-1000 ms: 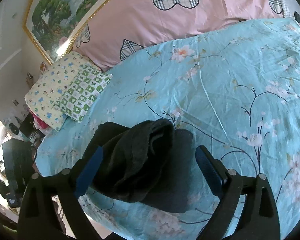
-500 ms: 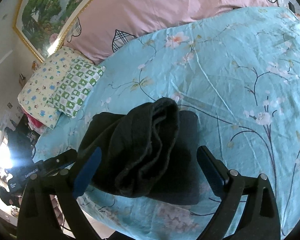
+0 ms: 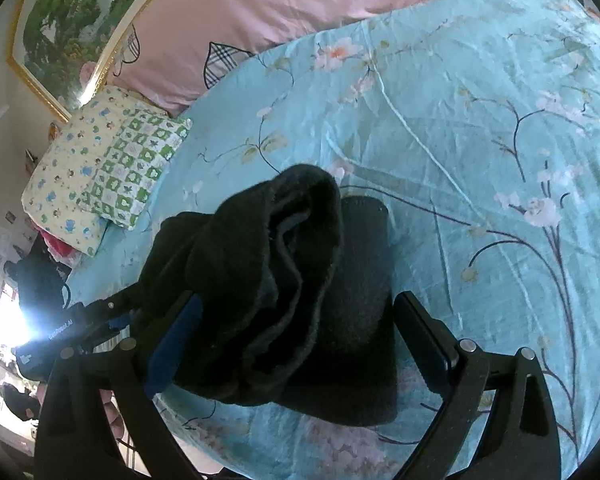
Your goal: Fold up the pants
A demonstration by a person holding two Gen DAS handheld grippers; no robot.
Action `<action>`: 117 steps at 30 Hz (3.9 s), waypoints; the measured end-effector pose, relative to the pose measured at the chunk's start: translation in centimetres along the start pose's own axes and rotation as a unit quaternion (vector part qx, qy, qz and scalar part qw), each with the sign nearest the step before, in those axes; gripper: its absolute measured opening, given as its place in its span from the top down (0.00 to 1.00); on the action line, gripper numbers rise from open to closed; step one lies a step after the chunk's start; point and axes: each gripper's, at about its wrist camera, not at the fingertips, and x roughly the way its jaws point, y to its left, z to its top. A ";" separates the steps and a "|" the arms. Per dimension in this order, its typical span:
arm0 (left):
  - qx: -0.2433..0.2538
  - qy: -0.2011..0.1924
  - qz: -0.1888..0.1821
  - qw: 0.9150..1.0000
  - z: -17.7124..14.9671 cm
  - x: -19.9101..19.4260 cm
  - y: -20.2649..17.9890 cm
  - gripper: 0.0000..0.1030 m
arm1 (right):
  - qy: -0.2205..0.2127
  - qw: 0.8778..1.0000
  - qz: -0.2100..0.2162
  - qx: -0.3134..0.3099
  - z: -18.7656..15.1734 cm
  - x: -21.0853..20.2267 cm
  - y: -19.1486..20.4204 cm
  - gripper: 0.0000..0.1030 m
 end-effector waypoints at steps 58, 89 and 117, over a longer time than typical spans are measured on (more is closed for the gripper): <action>0.039 -0.051 0.023 0.998 6.3 -1.5 -3.5 0.71 | -0.036 0.992 0.116 -0.032 5.6 1.2 1.4 0.54; 0.007 -0.060 0.087 0.994 14.1 4.2 -0.1 0.71 | -0.010 0.990 0.128 -0.053 13.6 11.2 2.8 0.54; 0.053 -0.093 0.136 0.985 8.2 0.6 0.0 0.34 | -0.047 0.990 0.070 -0.110 10.9 8.1 2.1 0.32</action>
